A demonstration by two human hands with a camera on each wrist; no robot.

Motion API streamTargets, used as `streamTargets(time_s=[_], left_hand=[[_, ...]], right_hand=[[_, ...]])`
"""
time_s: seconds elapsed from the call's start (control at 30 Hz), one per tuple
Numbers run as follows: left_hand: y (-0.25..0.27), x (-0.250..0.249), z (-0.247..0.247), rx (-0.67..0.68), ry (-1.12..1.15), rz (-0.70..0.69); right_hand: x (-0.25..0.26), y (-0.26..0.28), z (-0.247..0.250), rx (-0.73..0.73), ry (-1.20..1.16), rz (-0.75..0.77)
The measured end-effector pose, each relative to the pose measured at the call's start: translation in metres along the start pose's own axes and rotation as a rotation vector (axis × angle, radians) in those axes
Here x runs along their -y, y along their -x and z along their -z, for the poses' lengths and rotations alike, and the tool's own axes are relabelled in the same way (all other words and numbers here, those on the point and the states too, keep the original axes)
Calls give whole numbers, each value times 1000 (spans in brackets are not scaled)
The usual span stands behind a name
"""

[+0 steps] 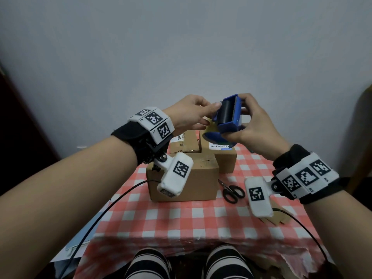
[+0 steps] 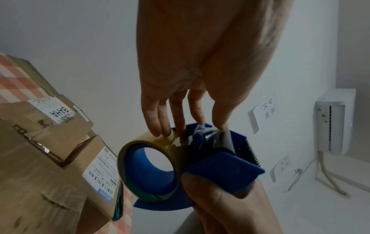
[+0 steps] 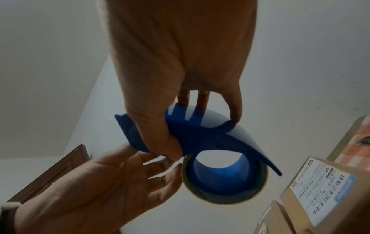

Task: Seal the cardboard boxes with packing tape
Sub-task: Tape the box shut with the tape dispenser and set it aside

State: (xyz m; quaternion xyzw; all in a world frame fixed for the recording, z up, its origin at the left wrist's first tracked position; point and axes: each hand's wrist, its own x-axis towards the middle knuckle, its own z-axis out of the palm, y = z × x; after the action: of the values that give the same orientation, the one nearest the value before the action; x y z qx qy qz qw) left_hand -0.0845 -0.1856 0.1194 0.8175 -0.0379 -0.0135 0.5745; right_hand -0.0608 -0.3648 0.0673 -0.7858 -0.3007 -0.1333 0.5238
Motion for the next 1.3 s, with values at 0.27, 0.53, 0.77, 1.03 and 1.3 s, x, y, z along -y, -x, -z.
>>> streamTargets(time_s=[0.27,0.53,0.77,1.03,1.3], left_hand=[[-1,6,2,31,50,97],[1,11,6,124,117,76],[-1,16,7,78,57,48],[-2,20,9,-11,69,33],[-2,22,7,-12,-15,45]], right_hand=[[-1,2,0,57,7,-7],[-4,3,-2,86,38,-18],[-6,2,-7,105,42,-37],[-8,0,-10,102,59,-65],[-10,1,-14,88,73,-73]])
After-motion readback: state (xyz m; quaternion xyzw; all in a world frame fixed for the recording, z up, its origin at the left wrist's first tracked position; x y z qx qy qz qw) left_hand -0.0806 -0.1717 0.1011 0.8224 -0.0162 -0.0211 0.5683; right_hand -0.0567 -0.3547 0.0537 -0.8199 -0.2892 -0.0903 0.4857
